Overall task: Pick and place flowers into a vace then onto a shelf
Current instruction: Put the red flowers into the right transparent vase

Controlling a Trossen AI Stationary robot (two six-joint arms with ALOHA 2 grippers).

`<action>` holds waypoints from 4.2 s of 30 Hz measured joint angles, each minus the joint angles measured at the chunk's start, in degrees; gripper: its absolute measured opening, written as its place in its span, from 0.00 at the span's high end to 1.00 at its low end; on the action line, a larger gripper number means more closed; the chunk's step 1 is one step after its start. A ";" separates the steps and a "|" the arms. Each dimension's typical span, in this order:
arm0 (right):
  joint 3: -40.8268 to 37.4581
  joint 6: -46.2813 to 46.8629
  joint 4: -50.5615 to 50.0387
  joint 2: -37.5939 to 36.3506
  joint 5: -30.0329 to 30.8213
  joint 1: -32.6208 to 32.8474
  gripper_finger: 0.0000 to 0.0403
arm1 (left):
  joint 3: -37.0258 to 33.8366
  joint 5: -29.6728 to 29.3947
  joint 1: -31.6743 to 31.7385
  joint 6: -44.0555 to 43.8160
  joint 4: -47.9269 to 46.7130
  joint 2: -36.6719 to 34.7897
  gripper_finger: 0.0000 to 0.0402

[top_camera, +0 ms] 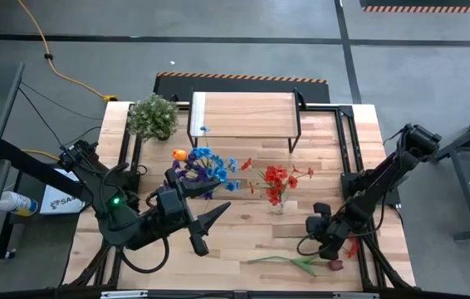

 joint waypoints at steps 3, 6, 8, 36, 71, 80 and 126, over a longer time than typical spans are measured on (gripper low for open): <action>5.11 -3.35 -5.47 -0.56 -0.37 0.00 0.99 | 0.00 0.00 -0.01 0.04 -0.02 0.00 0.33; 10.67 -6.71 -11.94 -0.81 0.39 0.00 0.99 | 0.00 0.00 -0.01 0.09 -0.02 0.00 0.33; 14.90 -8.60 -16.11 -0.84 1.72 0.00 0.99 | 0.00 0.00 -0.01 0.15 -0.03 0.00 0.33; 51.02 -20.88 -35.16 -0.92 18.18 0.00 1.00 | 0.00 4.53 -0.02 0.13 0.15 0.00 0.33; 93.34 -73.01 -59.10 15.01 50.98 -11.86 1.00 | 0.02 12.25 -0.02 -4.78 1.57 -3.63 0.33; 93.32 -93.50 -50.11 18.17 52.90 -13.01 1.00 | 0.04 14.25 0.00 -7.48 -0.95 -6.03 0.33; 93.32 -139.64 -29.33 30.76 50.99 -13.59 1.00 | 0.04 21.18 1.43 -44.58 -27.54 -6.02 0.33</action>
